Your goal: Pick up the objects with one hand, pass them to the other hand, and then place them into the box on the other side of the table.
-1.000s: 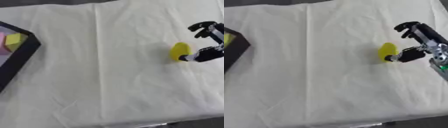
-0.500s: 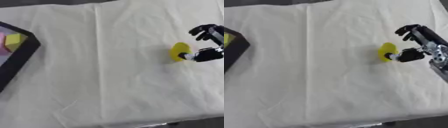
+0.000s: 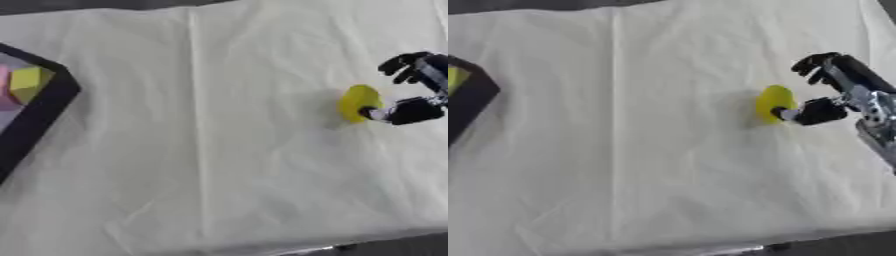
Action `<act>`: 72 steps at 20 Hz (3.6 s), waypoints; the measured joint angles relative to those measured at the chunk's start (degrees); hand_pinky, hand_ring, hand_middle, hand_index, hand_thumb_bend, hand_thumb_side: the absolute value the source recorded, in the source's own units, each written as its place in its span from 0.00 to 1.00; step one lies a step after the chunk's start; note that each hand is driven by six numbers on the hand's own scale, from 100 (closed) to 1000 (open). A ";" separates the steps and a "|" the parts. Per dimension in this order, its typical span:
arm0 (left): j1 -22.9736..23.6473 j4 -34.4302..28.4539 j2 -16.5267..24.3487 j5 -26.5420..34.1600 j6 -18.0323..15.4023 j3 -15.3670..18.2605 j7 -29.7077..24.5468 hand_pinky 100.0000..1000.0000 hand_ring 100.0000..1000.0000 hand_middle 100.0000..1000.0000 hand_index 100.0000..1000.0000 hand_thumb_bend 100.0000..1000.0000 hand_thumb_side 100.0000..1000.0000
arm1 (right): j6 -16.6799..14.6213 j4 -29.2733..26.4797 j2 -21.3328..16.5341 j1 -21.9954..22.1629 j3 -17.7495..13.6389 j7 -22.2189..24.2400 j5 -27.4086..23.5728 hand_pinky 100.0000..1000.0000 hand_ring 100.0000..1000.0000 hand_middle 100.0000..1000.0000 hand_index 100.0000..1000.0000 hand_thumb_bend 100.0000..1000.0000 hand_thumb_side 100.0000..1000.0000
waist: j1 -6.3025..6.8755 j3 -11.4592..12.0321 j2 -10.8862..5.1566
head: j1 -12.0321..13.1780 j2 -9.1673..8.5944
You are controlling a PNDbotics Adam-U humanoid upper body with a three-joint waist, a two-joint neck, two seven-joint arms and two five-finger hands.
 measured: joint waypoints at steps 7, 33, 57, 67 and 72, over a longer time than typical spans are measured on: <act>0.01 0.00 -0.03 -0.03 0.10 -0.01 -0.12 0.78 0.62 0.55 0.73 0.00 0.49 | -0.43 1.91 0.18 -0.79 1.01 0.73 0.00 0.77 0.73 0.68 0.75 0.50 0.10 | 0.00 0.06 0.11 | -0.19 0.00; 0.10 0.00 -0.46 -0.04 0.02 -0.30 -0.46 0.78 0.62 0.54 0.72 0.00 0.49 | -2.08 6.14 0.62 -2.67 3.47 1.53 -4.74 0.69 0.47 0.31 0.46 0.26 0.00 | 0.01 0.40 0.18 | -0.19 0.01; 0.14 -0.01 -0.46 -0.04 -0.21 -0.31 -0.72 0.78 0.62 0.54 0.72 0.00 0.49 | -4.41 -1.78 1.46 -0.64 0.16 -3.07 -11.65 0.63 0.43 0.30 0.45 0.25 0.00 | 0.01 0.26 0.18 | 0.25 0.01; 0.19 -0.38 -0.46 -0.04 -0.19 -0.31 -0.93 0.78 0.62 0.54 0.72 0.00 0.49 | -9.09 -2.59 3.89 -5.16 0.79 -9.19 -16.05 0.55 0.38 0.28 0.43 0.23 0.00 | 0.02 0.32 0.18 | 0.38 -0.24; 0.02 -0.73 -0.46 -0.04 -0.31 -0.33 -1.11 0.78 0.62 0.54 0.72 0.00 0.48 | -10.14 -2.60 5.35 -7.70 2.08 -10.77 -16.79 0.55 0.38 0.28 0.43 0.22 0.00 | 0.02 0.37 0.18 | 0.50 -0.54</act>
